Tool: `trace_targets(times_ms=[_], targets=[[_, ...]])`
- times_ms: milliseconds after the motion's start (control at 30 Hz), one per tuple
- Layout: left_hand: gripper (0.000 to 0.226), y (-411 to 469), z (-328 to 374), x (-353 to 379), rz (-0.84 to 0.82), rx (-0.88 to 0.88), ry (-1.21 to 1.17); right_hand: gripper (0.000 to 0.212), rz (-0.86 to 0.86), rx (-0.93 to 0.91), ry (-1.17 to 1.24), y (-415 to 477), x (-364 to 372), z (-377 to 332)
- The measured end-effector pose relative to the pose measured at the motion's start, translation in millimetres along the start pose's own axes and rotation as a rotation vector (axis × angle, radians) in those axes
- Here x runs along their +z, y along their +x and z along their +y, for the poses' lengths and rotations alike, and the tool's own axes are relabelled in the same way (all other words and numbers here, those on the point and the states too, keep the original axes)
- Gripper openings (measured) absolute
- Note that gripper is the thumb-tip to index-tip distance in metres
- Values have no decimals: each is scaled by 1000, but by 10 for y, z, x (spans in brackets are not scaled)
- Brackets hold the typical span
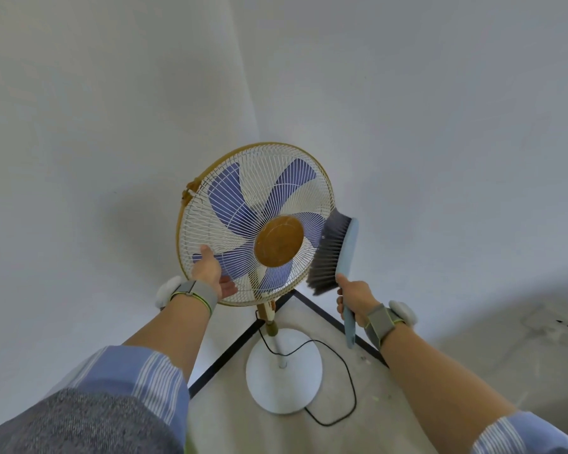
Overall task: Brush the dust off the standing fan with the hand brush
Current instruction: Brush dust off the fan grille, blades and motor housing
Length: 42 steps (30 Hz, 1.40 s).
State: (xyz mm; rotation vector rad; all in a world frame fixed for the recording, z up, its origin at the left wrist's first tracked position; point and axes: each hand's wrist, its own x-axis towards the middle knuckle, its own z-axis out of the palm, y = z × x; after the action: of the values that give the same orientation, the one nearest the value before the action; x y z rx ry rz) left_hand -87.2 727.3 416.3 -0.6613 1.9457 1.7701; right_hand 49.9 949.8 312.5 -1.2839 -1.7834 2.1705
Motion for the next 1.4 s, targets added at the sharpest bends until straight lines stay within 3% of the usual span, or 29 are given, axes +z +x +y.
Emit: trace_targets(times_ms=[200,333,533,633,800,933,1133,1300,1400], targets=[[75,11,-3,-21,-1,-4,8,39,138,-51,163,-124,186,-55],[76,63,-6,-28,5,6,9,26,32,-150,206,-351,489,20],[76,118,26,-43,-12,7,13,24,-119,4,-159,-354,559,520],[74,138,60,-62,-31,5,13,31,25,5,-351,-327,400,462],[76,195,70,-162,-46,-14,27,36,184,-64,-432,-307,317,221],[75,255,103,-224,-69,-13,37,30,181,-147,-833,-388,458,321],[79,326,129,-298,-99,-1,-4,32,214,-255,-827,-579,667,695],[77,346,133,-335,-112,-1,-6,34,278,-367,-748,-503,685,608],[75,365,144,-334,-98,-4,-19,36,224,-393,-772,-396,630,565]])
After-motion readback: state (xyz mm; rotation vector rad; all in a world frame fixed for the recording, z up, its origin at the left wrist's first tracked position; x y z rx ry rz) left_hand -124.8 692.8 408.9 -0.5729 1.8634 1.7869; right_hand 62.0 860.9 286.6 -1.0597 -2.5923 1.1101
